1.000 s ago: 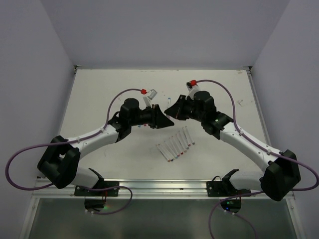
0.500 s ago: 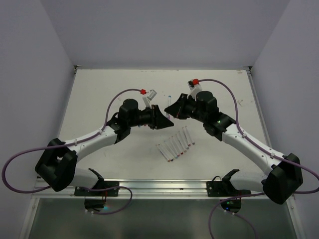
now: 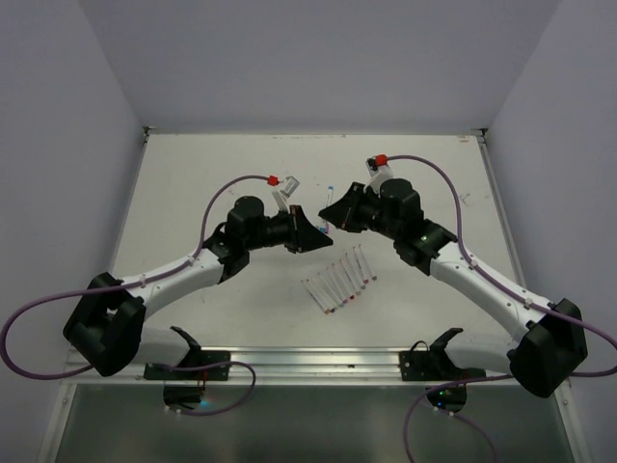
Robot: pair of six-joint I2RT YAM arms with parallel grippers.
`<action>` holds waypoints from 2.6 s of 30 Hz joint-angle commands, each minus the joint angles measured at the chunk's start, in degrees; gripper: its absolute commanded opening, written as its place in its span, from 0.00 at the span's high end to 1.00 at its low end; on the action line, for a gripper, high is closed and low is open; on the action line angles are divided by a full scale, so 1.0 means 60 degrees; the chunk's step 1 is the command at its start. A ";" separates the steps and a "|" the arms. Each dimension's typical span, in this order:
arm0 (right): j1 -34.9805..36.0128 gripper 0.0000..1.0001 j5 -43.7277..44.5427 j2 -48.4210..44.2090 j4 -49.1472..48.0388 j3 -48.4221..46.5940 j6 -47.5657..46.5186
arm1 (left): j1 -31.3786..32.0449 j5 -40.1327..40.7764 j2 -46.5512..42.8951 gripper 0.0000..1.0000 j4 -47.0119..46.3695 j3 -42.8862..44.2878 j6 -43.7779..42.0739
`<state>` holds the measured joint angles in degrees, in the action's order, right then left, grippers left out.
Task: Open the pen caps
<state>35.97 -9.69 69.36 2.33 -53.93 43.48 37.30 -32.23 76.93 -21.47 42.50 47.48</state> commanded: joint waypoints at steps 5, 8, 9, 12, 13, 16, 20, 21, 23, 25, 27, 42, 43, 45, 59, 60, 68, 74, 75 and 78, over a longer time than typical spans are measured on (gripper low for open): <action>-0.0003 1.00 0.0267 -0.0369 -0.0154 0.0097 0.0252 | -0.0049 0.1339 -0.0501 1.00 -0.0013 -0.0082 0.0201; 0.0026 1.00 0.0720 -0.0413 0.0210 0.0097 0.0151 | -0.0006 0.3315 -0.0546 1.00 0.1787 0.0675 -0.0119; 0.0084 1.00 0.1186 -0.0399 0.0401 0.0039 0.0078 | 0.0081 0.4684 -0.0444 1.00 0.2386 0.0985 -0.0484; 0.0478 1.00 0.2475 -0.0326 0.1396 -0.0268 -0.0215 | 0.0404 0.6855 -0.0340 1.00 0.4046 0.1559 -0.0852; 0.0611 1.00 0.3466 -0.0253 0.1660 -0.0400 -0.0289 | 0.0579 0.7402 -0.0311 1.00 0.4396 0.1646 -0.0969; 0.1197 1.00 0.5372 -0.0091 0.2335 -0.0737 -0.0362 | 0.1047 0.9440 -0.0063 1.00 0.5071 0.1940 -0.1292; 0.1579 1.00 0.6651 0.0231 0.2966 -0.1046 -0.0129 | 0.1356 1.0571 0.0055 1.00 0.5176 0.1736 -0.1351; 0.1608 1.00 0.6655 0.0231 0.2880 -0.0988 -0.0128 | 0.1400 1.0194 -0.0003 1.00 0.4813 0.1662 -0.1511; 0.1608 1.00 0.6045 0.0202 0.2108 -0.0667 -0.0375 | 0.1401 0.8879 -0.0469 1.00 0.3745 0.0993 -0.2023; 0.1579 1.00 0.5559 -0.0031 0.1171 -0.0417 -0.0814 | 0.1313 0.6538 -0.0749 1.00 0.2148 0.0478 -0.2376; 0.1477 1.00 0.4710 -0.0222 0.0684 -0.0036 -0.0977 | 0.0906 0.4003 -0.1057 1.00 0.0904 0.0067 -0.1954; -0.1496 1.00 -0.3289 -0.1410 -0.5568 0.2805 0.0513 | -0.0211 -0.2949 -0.2304 1.00 -0.8752 -0.2746 0.2221; -0.1599 1.00 -0.3625 -0.1308 -0.7038 0.3184 0.1386 | -0.0211 -0.2891 -0.2187 1.00 -0.8972 -0.2951 0.2368; -0.1702 1.00 -0.3512 -0.1204 -0.7811 0.3363 0.1935 | -0.0211 -0.2905 -0.2011 1.00 -0.9325 -0.3069 0.2559; -0.1673 1.00 -0.3087 -0.1218 -0.4842 0.2104 0.0707 | -0.0005 -0.1515 -0.2831 0.39 -0.1944 -0.1312 -0.1863; -0.1673 1.00 -0.3116 -0.1262 -0.4754 0.2104 0.0634 | -0.0006 -0.1426 -0.2816 0.37 -0.1856 -0.1254 -0.1922; -0.1483 1.00 -0.3101 -0.1351 -0.4167 0.1928 0.0399 | 0.0009 -0.0944 -0.2231 0.32 -0.1695 -0.0712 -0.2098; -0.1365 1.00 -0.3058 -0.1438 -0.4153 0.1855 0.0502 | 0.0009 0.0125 -0.1893 0.31 -0.0098 -0.0110 -0.2801; -0.1365 1.00 -0.3086 -0.1453 -0.4066 0.1826 0.0473 | 0.0009 0.0214 -0.1937 0.32 -0.0040 -0.0198 -0.2845; -0.1336 1.00 -0.3160 -0.1512 -0.3962 0.1782 0.0472 | 0.0009 0.0771 -0.2054 0.32 0.0443 -0.0228 -0.3065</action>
<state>27.55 -29.21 62.11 -21.34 -40.38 47.27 37.21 -32.21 65.56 -23.29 39.90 32.62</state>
